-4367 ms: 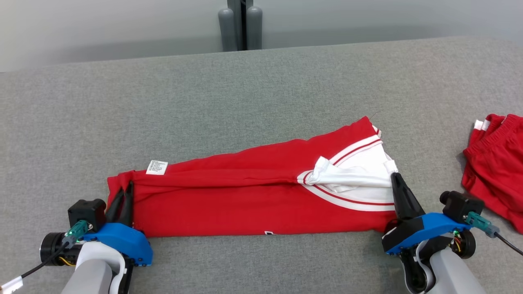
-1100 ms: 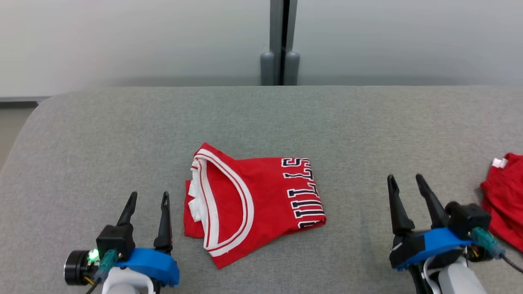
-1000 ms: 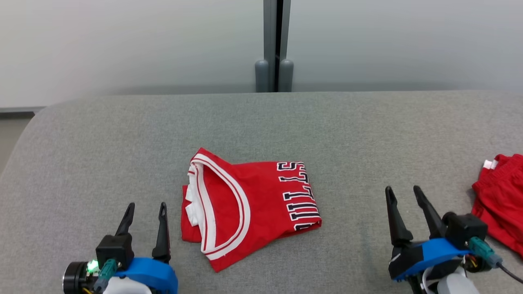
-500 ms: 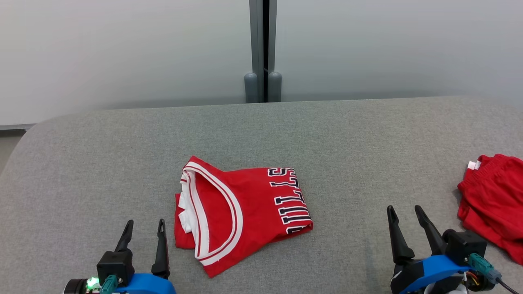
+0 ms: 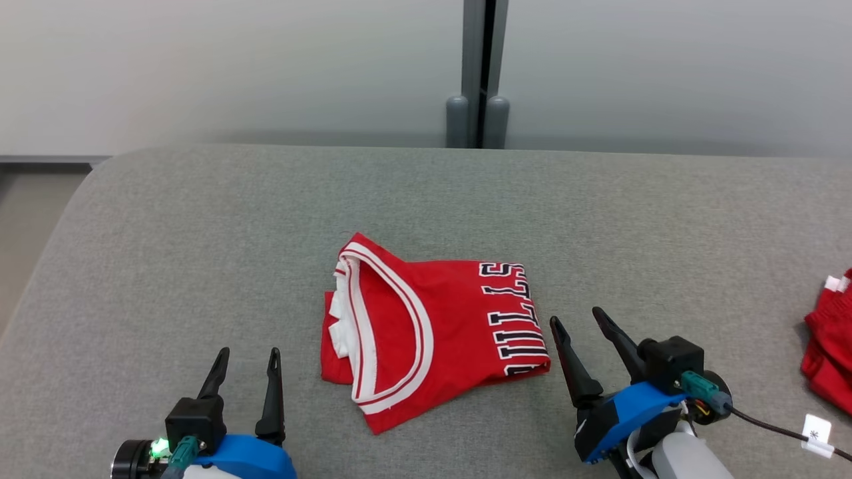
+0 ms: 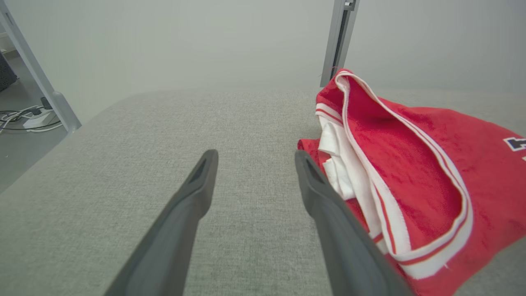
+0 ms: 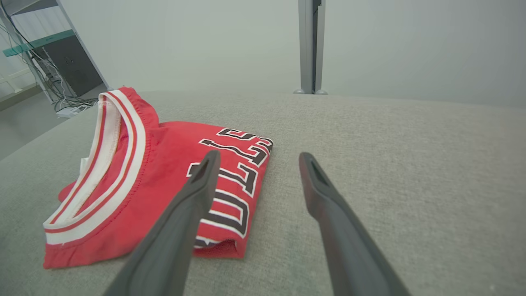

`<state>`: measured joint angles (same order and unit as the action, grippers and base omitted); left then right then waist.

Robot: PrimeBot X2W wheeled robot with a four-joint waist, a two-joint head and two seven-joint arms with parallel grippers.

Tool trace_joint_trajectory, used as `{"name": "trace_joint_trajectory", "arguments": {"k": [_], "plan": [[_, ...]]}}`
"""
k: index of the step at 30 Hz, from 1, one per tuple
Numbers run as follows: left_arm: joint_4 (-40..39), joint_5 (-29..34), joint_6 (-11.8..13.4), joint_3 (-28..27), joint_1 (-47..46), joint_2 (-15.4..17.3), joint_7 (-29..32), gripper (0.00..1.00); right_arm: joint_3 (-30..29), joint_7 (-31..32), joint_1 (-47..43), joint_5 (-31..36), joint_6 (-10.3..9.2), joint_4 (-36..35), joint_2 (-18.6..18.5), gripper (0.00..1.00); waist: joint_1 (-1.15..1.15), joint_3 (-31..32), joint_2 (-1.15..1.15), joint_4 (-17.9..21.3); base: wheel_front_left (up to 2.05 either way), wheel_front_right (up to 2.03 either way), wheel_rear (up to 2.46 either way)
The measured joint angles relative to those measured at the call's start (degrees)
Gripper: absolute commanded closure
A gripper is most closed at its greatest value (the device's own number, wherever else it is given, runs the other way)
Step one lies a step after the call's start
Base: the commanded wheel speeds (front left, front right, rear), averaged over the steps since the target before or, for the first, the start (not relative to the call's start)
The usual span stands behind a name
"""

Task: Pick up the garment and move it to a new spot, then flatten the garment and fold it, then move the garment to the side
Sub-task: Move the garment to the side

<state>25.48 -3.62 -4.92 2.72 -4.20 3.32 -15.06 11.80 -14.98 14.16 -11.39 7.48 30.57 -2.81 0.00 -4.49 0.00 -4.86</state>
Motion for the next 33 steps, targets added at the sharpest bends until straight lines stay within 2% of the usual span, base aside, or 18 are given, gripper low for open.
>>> {"name": "trace_joint_trajectory", "arguments": {"k": [5,13,15,16,18,22,26,33], "plan": [[0.4,-0.21,-0.57,0.27,-0.91,-0.03,0.0,0.0,0.2,-0.01,4.97,-2.79,0.0,7.21,0.01,0.0,0.0,-1.33,0.0,-3.31,0.0,0.0,0.0],[0.8,-0.42,-1.4,0.71,-2.37,0.08,0.0,0.0,-3.08,1.29,13.23,-1.45,0.0,21.13,0.0,0.0,0.0,-4.15,0.0,-8.68,0.0,0.0,0.0],[0.84,-0.49,-1.63,0.71,-2.82,0.07,0.0,0.0,-2.74,2.08,14.49,-3.22,0.0,23.95,0.01,0.0,0.0,-4.84,0.01,-9.77,0.0,0.0,0.0],[0.85,-0.53,-1.64,0.69,-2.96,0.07,0.0,0.0,-1.91,2.37,14.93,-4.66,0.0,25.05,0.02,0.23,0.0,-5.14,0.01,-10.21,0.0,0.0,0.0],[0.88,-0.55,-1.68,0.52,-2.95,0.07,0.0,0.0,0.49,3.07,15.71,-6.57,0.0,26.57,-0.16,1.0,0.0,-5.56,0.01,-10.76,0.0,0.0,0.0],[0.74,-0.87,-1.74,0.07,-2.94,0.08,0.0,0.0,4.1,2.54,16.47,-9.73,0.02,27.84,-0.11,1.0,0.0,-5.73,0.01,-9.97,0.0,0.0,0.0],[0.23,-0.85,-1.96,0.25,-3.06,0.03,0.0,0.0,3.37,0.55,17.49,-9.92,0.11,28.62,0.55,1.0,0.0,-5.94,0.01,-7.77,0.0,0.0,0.0],[-1.24,-0.64,-2.18,1.04,-3.14,0.02,0.0,0.0,2.68,0.01,16.4,-10.09,0.02,24.42,0.18,1.0,0.0,-6.59,0.02,0.19,0.0,0.0,0.0]]}}
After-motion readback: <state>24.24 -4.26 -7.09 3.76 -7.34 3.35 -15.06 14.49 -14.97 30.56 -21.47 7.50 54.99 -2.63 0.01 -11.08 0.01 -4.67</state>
